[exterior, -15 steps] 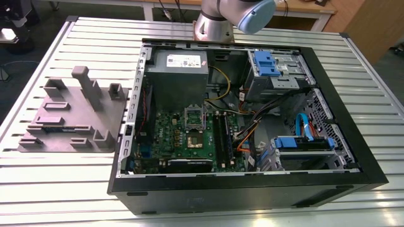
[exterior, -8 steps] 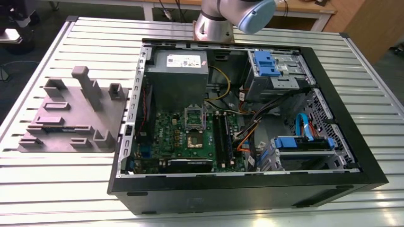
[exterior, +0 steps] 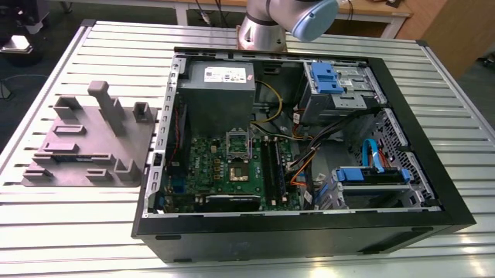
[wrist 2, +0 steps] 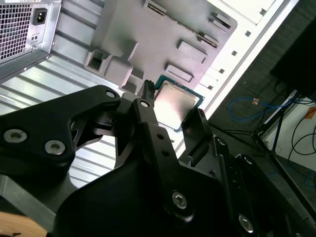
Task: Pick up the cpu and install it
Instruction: 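Pick up the cpu and move it towards the insertion slot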
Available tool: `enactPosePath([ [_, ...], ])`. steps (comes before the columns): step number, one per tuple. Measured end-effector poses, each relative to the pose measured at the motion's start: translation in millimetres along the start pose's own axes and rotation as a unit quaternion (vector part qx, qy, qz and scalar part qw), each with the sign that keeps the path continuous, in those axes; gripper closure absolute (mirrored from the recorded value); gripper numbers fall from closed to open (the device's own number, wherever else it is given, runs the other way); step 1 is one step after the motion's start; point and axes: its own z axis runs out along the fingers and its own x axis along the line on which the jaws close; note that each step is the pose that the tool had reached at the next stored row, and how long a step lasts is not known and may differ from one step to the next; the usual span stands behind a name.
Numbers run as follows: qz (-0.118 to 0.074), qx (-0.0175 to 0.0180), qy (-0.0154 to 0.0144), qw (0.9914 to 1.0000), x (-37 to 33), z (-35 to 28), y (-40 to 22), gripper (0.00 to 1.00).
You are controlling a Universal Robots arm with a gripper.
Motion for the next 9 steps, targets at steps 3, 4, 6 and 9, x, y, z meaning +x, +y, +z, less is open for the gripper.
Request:
enactPosePath([
  [3,0.000,0.0000,0.0000,1.00000,-1.6,-0.1,0.1,0.53],
  [4,0.000,0.0000,0.0001,1.00000,-2.1,-0.1,0.1,0.53],
  [6,0.000,0.0000,0.0000,1.00000,-3.2,-0.1,0.1,0.53],
  [9,0.000,0.0000,0.0001,1.00000,-4.5,-0.1,0.2,0.53],
])
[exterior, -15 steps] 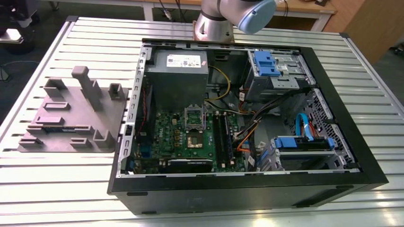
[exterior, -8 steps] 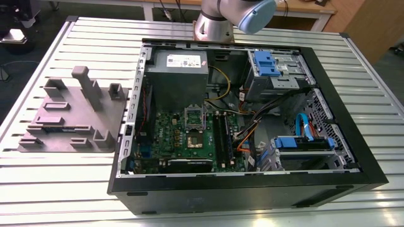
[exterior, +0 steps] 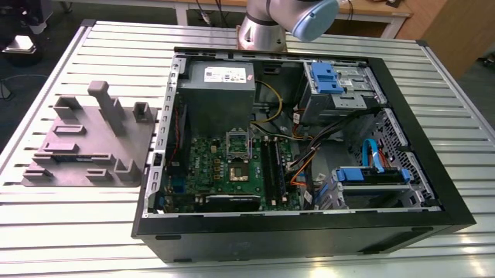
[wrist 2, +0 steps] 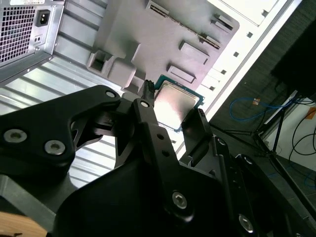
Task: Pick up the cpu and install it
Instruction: 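Pick up the cpu and move it towards the insertion slot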
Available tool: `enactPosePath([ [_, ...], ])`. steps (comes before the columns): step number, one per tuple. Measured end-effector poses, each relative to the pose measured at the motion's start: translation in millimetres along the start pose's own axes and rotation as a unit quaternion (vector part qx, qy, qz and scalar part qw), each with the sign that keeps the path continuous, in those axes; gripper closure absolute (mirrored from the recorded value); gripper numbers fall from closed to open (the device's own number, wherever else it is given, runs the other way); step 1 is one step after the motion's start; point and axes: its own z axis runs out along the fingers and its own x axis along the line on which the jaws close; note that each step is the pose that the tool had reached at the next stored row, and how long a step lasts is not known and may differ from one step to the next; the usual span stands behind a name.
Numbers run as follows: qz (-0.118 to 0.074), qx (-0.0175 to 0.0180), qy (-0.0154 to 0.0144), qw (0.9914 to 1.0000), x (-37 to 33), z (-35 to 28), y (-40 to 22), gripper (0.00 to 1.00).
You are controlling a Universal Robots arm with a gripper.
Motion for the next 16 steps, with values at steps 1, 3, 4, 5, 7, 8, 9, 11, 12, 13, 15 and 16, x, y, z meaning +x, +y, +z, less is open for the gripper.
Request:
enactPosePath([
  [1,0.000,0.0000,-0.0001,1.00000,-0.3,0.1,0.0,0.53],
  [3,0.000,0.0000,0.0000,1.00000,-0.9,0.0,0.0,0.53],
  [4,0.000,0.0000,0.0000,1.00000,-1.3,0.0,0.0,0.53],
  [5,0.000,0.0000,0.0000,1.00000,-1.5,0.0,0.0,0.53],
  [7,0.000,0.0000,0.0000,1.00000,-2.1,0.0,0.1,0.53],
  [8,0.000,0.0000,0.0000,1.00000,-2.5,0.0,0.1,0.53],
  [9,0.000,0.0000,0.0000,1.00000,-2.9,0.0,0.1,0.53],
  [11,0.000,0.0000,0.0000,1.00000,-3.5,0.0,0.1,0.53],
  [12,0.000,0.0000,0.0000,1.00000,-3.8,0.0,0.1,0.53],
  [13,0.000,0.0000,0.0000,1.00000,-4.1,0.0,0.1,0.53],
  [15,0.000,0.0000,0.0000,1.00000,-4.7,0.0,0.2,0.53],
  [16,0.000,0.0000,0.0000,1.00000,-4.9,0.0,0.2,0.53],
])
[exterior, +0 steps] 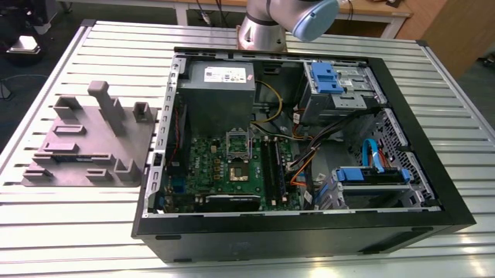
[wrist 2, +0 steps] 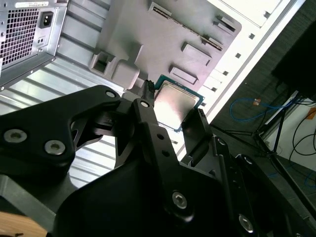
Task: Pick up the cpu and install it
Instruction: 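Pick up the cpu and move it towards the insertion slot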
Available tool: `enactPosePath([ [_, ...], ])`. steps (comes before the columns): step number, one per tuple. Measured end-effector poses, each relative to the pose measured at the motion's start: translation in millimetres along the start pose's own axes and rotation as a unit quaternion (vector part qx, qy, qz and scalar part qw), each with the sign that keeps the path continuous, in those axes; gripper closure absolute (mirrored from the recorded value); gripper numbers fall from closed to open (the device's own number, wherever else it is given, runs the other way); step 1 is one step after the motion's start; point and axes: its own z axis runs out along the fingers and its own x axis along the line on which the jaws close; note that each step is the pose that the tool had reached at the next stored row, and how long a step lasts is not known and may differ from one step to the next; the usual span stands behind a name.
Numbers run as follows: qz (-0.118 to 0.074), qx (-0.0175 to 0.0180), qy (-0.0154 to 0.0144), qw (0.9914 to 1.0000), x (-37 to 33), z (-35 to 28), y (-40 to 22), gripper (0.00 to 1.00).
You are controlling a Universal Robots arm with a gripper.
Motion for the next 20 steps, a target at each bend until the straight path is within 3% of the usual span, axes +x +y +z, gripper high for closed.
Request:
enactPosePath([
  [20,0.000,0.0000,0.0000,1.00000,-3.7,0.0,0.2,0.53],
])
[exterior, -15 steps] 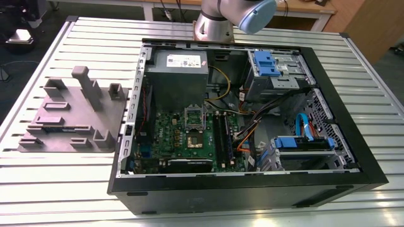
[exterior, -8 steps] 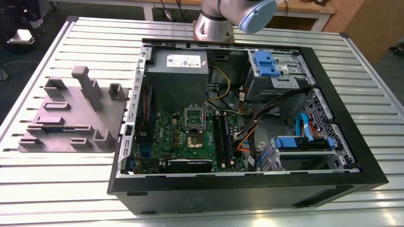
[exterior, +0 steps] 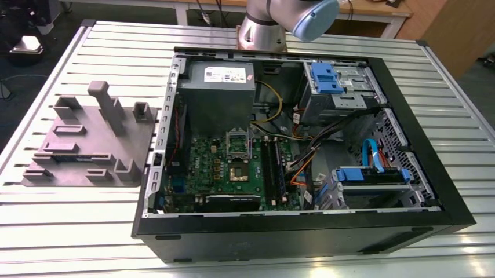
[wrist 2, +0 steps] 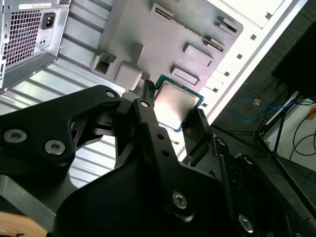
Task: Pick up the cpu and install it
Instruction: 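Pick up the cpu and move it towards the insertion slot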
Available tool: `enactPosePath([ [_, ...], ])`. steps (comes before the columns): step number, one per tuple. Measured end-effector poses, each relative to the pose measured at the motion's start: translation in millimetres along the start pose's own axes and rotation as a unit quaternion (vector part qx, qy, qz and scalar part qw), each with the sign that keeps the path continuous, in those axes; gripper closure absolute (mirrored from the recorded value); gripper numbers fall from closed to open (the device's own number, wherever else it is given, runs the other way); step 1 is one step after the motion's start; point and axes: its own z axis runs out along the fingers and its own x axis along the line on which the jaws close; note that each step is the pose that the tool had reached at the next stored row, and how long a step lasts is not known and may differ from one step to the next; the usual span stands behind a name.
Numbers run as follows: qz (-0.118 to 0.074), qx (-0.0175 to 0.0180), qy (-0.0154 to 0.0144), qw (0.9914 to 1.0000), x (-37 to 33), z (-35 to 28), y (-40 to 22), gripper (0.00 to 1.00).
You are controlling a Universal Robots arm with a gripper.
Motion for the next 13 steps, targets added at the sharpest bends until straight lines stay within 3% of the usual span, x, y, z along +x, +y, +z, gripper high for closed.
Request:
enactPosePath([
  [13,0.000,0.0000,0.0000,1.00000,-4.2,0.0,0.2,0.53],
])
